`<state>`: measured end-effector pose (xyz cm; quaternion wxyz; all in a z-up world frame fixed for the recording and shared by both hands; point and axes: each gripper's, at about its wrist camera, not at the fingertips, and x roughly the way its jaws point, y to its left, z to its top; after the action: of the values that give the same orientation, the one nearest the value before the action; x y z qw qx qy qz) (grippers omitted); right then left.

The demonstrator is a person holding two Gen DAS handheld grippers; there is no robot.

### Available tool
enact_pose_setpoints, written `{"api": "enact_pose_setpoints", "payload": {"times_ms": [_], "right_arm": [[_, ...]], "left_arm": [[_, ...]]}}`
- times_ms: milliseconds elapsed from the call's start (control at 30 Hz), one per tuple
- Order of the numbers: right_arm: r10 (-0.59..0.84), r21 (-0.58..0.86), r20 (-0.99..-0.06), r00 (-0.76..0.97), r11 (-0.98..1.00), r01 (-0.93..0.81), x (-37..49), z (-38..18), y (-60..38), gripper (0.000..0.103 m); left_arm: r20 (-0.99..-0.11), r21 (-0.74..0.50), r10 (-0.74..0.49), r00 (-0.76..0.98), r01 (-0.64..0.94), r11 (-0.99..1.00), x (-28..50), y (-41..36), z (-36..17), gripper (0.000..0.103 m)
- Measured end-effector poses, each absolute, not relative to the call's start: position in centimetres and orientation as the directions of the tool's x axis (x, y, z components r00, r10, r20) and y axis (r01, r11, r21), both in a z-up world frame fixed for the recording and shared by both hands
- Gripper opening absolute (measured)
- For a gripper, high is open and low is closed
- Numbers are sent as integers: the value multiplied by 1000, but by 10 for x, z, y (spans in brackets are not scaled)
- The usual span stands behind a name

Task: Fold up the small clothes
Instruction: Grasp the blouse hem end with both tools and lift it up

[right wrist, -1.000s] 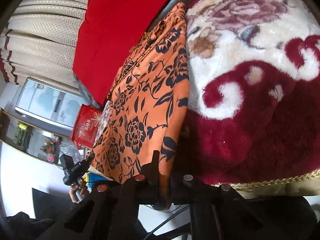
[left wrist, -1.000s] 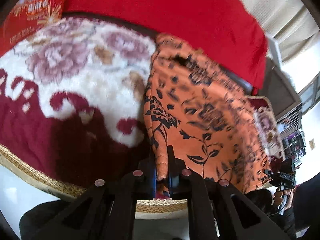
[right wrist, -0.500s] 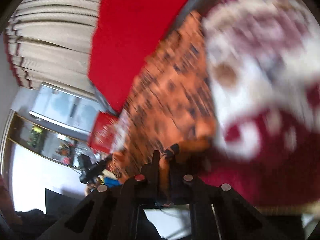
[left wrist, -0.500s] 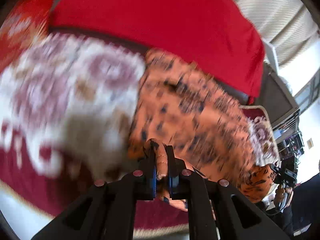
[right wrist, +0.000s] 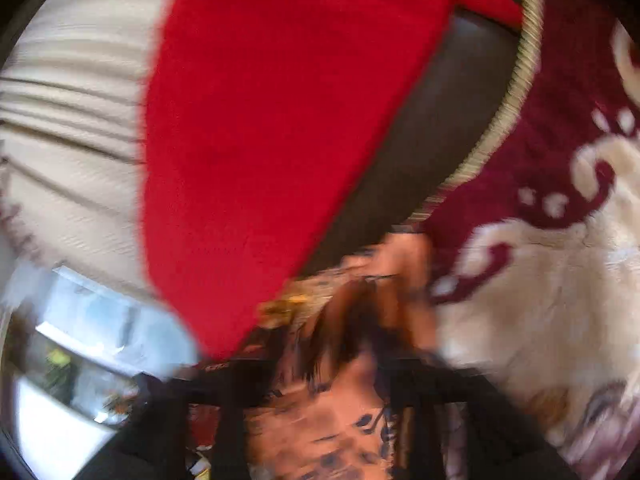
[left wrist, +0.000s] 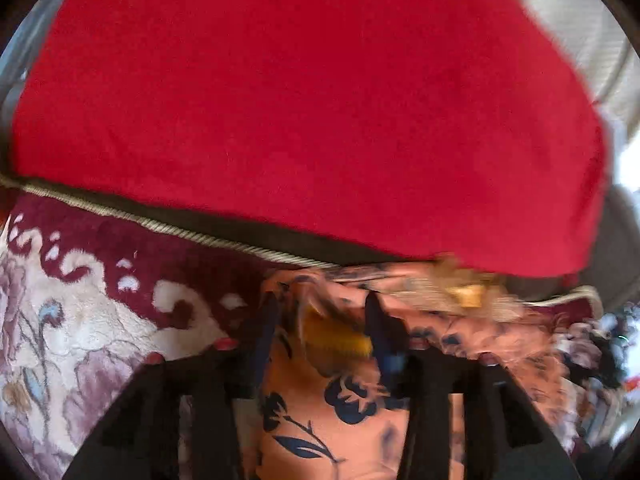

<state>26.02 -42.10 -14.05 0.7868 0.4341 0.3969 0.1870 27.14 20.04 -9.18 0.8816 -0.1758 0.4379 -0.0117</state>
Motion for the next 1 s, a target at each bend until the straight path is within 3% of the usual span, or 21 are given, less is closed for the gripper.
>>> {"api": "enact_pose_setpoints", "payload": {"times_ms": [33,133,333,500,700,1000], "right_arm": [[605,819,-483,633,568,82,258,-146,-424,96],[596,843,-424,682,535,57,226,-141,-435,96],[627,831,-381,680,554,-46,119,-112,-420,96],[687,883,-375,622,470,13,63,-140,-372,96],[664,866,-448,598,490,104,73,-157,-337,96],[592,847,-498,634,488,210,119,-157,-335,96]], "left_arm": [[-771,-344,-171,614,-174,923,270,209,-99,48],[-731,-429,-186,657,-229,874,241,236,-99,64],[-622,-490,-154,767,-229,841,139,255,-75,80],[-613,-583,-282,738,-182,791,86,226,-103,80],[-652,-625,-371,662,-190,757,88,197,-138,80],[-687,-631,-383,617,-246,735,120,184,-160,80]]}}
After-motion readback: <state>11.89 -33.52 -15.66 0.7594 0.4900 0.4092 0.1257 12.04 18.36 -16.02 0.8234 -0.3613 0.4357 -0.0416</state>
